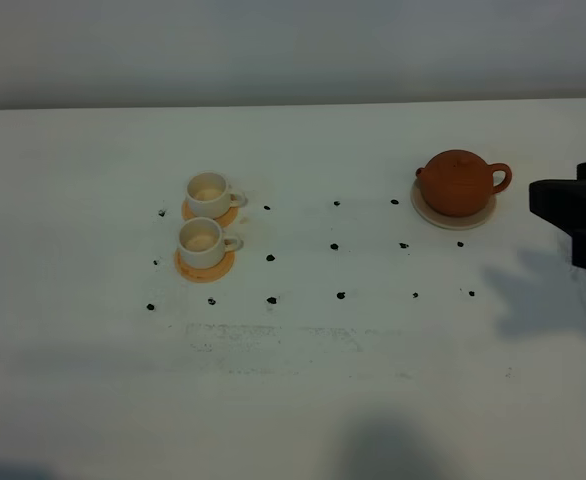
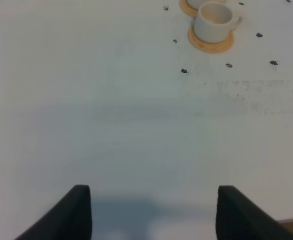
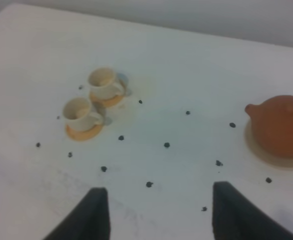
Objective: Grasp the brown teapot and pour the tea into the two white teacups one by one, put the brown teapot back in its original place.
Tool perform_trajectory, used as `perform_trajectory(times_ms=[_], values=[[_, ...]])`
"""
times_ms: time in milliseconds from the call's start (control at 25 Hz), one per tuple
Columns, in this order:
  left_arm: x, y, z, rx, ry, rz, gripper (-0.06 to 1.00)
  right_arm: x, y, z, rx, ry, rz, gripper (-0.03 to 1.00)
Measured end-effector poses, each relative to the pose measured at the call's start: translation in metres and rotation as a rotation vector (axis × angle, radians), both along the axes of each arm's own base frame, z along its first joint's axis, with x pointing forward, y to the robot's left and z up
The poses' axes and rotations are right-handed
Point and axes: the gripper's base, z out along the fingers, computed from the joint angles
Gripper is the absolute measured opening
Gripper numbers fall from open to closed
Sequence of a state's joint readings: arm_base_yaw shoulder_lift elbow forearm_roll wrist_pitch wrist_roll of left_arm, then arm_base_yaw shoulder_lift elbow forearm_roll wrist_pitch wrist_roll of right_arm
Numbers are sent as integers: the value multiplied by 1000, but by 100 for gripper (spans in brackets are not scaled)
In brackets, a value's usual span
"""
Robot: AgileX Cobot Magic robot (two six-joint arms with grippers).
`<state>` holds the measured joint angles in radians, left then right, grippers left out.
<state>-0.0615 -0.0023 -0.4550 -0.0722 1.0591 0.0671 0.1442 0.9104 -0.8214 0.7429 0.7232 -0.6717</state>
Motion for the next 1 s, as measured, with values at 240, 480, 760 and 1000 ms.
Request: perform_trajectory(times_ms=[240,480,760,1000], values=[[0,0,0,2,0,59,52,-13,0,6,12,-10,18,44],[1,0,0,2,0,100,52,-14,-1,4,-21,0,24,42],[1,0,0,2,0,101,52,-9,-5,8,-16,-61,-31,42],[1,0,0,2,0,101,52,-7,-6,10,-12,-84,-51,42]])
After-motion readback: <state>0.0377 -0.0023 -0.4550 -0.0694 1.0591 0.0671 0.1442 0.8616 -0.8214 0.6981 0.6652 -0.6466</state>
